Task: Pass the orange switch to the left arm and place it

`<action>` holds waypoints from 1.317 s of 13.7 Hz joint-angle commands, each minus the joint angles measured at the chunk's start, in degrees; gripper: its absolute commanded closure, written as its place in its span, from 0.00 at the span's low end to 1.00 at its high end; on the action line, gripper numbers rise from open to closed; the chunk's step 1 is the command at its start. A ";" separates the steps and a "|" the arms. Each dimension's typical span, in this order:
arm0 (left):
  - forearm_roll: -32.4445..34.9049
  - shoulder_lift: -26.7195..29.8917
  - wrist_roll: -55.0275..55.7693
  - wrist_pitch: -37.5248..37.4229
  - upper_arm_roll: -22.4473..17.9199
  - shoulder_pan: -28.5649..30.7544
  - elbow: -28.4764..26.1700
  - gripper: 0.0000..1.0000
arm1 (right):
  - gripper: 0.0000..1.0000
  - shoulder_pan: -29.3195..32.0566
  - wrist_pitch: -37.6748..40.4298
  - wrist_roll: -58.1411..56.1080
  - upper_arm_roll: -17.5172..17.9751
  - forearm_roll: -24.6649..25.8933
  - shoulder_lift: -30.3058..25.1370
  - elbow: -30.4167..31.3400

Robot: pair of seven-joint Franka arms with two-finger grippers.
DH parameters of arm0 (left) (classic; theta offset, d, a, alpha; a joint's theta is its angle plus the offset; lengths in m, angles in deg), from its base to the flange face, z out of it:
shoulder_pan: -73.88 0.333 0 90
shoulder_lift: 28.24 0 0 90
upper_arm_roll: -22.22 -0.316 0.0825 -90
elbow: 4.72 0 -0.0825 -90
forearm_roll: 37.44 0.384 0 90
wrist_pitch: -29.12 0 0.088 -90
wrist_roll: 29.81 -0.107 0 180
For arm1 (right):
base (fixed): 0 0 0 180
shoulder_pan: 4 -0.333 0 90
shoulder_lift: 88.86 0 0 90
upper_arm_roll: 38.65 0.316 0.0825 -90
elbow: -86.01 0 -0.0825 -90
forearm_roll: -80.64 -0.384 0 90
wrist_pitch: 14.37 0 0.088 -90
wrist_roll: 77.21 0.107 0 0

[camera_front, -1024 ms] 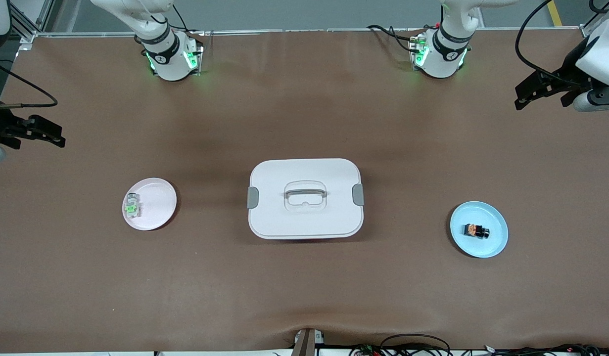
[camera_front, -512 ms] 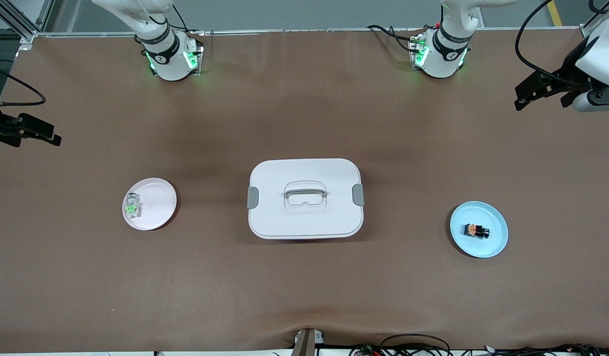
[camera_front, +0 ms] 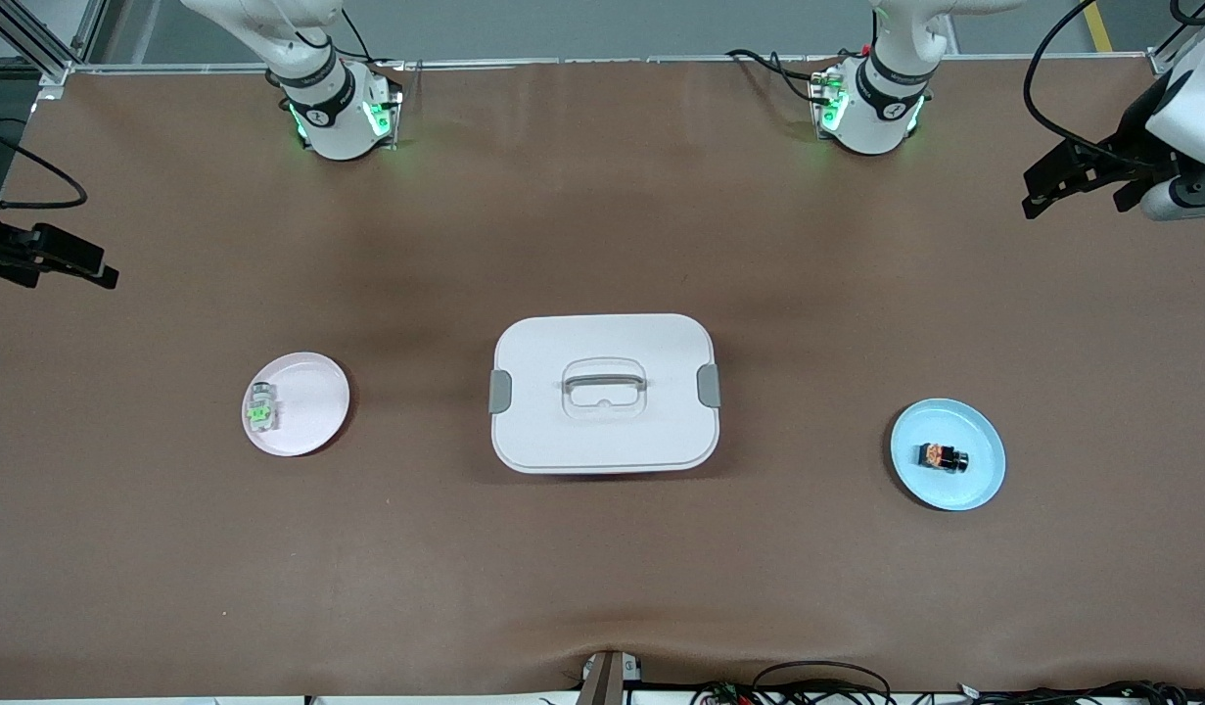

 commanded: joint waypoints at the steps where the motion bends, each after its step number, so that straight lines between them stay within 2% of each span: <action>1: -0.17 -0.12 -0.48 0.10 -0.42 -0.15 0.33 0.00 | 0.00 0.38 -0.84 1.06 0.35 -0.01 -1.63 1.28; 9: -0.17 -0.21 -0.48 -0.60 -0.33 -0.15 0.24 0.00 | 0.00 0.29 -2.42 1.06 0.44 2.62 -1.98 1.63; 18: 0.00 0.32 -0.48 -1.39 -0.33 -0.15 0.42 0.00 | 0.00 0.38 -2.25 1.06 0.43 2.71 -2.07 1.72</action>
